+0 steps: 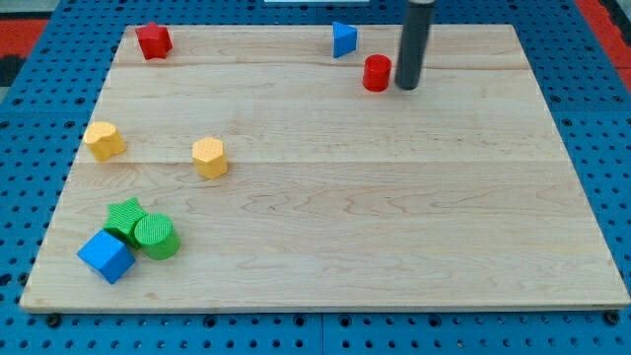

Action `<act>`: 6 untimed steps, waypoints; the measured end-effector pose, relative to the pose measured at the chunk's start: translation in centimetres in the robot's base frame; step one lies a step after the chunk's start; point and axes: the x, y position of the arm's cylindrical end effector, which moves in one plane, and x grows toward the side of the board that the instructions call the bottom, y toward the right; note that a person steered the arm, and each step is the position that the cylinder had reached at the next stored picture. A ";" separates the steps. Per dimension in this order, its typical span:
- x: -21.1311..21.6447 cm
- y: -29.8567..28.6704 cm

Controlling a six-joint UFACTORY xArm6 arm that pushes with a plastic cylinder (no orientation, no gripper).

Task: Slightly move the triangle to the left side of the board

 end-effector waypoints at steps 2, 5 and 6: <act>-7.8 -4.5; -6.7 -13.6; -6.2 -7.3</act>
